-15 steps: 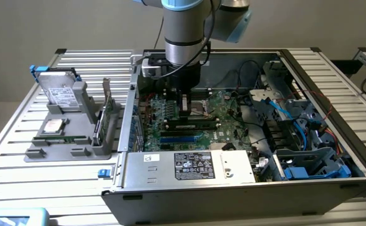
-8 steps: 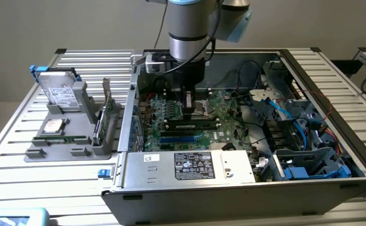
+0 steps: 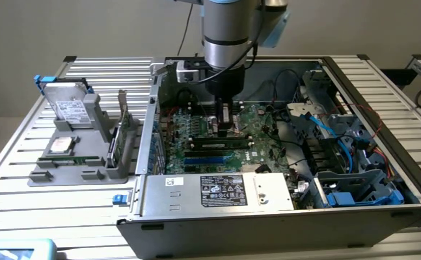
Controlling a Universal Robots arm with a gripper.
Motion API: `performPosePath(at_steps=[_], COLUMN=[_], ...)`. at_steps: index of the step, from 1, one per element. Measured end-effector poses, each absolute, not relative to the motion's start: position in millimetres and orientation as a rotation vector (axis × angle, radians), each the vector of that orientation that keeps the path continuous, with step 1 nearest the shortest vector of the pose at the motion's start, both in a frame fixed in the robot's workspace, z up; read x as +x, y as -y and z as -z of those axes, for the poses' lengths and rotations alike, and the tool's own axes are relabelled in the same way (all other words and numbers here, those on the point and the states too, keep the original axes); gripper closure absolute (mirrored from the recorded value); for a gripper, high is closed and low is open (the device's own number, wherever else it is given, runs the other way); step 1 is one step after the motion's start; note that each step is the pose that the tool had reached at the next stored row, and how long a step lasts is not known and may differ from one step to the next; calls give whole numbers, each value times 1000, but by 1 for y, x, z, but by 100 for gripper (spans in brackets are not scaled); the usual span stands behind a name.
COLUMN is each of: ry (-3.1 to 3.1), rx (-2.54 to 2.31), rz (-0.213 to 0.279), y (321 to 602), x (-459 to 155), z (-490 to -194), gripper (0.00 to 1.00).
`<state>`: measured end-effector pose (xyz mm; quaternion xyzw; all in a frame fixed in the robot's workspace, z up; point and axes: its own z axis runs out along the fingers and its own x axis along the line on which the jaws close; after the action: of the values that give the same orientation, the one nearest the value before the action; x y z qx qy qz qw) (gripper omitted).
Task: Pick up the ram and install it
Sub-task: 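Press down the ram until it locks into place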
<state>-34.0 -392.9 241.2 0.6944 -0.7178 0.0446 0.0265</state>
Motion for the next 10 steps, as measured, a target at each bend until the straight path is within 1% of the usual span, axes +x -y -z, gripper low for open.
performPosePath(at_steps=[10], ry=[2214], rx=[2142], rz=[-129], y=[393], x=[-25], z=[-242], gripper=[89])
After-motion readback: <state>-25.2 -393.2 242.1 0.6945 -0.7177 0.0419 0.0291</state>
